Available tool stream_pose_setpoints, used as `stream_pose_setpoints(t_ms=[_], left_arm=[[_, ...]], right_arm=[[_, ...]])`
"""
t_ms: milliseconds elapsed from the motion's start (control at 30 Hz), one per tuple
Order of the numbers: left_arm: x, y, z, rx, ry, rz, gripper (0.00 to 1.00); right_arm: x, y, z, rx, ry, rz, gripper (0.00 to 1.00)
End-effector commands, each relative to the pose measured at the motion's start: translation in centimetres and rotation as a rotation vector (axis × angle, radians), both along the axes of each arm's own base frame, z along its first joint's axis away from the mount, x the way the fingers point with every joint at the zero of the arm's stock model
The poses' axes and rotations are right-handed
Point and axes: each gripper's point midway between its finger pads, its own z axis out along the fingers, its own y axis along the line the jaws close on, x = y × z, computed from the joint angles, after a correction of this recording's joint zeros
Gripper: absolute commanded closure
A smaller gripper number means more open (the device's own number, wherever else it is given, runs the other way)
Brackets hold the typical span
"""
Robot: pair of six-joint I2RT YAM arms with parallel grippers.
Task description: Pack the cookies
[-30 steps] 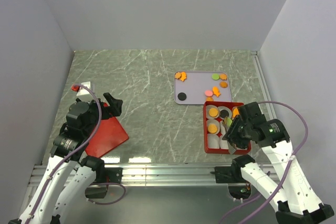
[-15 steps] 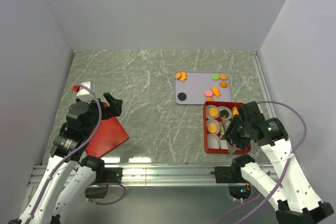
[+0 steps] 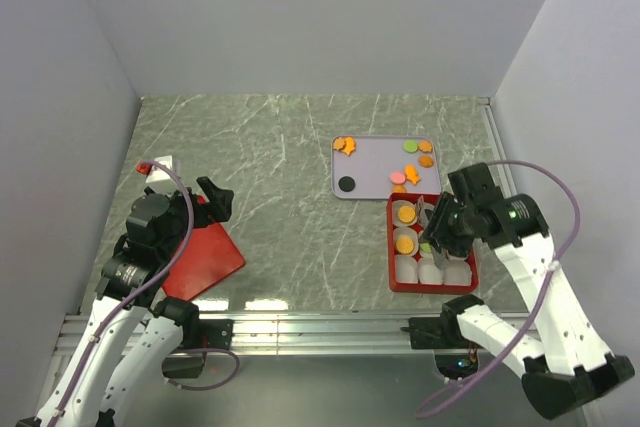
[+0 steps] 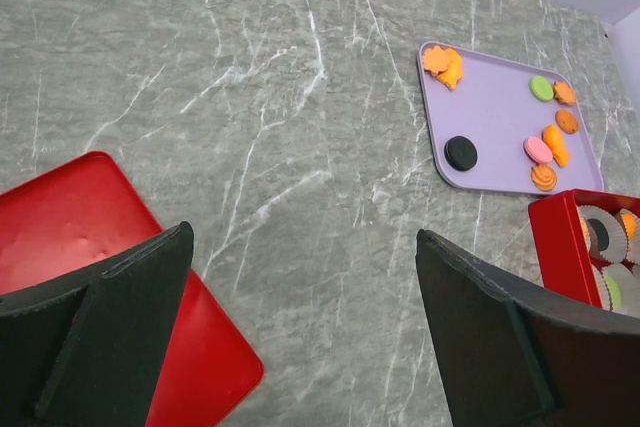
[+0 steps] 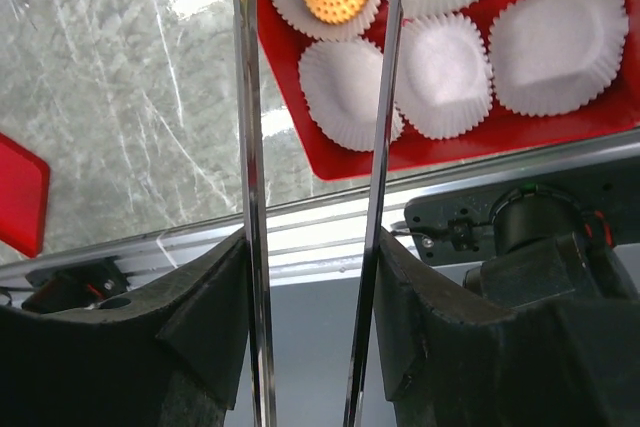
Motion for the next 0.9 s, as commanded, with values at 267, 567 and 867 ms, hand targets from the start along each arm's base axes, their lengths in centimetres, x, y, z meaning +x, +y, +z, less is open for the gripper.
stream_pose_setpoints(t_ms=[267,567,867], left_arm=[[0.2,-0.3,0.9,0.0,-0.041,-0.019,0.01],[0.4,-0.8,0.5,0.0,-0.026,-0.041,0.01],[0.7,-1.4,-0.2,0.005,0.003,-0.073,0.01]], right_arm=[[10.1,0.0,5.1,-0.117,-0.168,0.094,0.47],[15.8,0.1,4.4,-0.153,-0.155,0.105,0.46],[18.7,-0.6,0.9,-0.177,-0.065,0.113,0.46]])
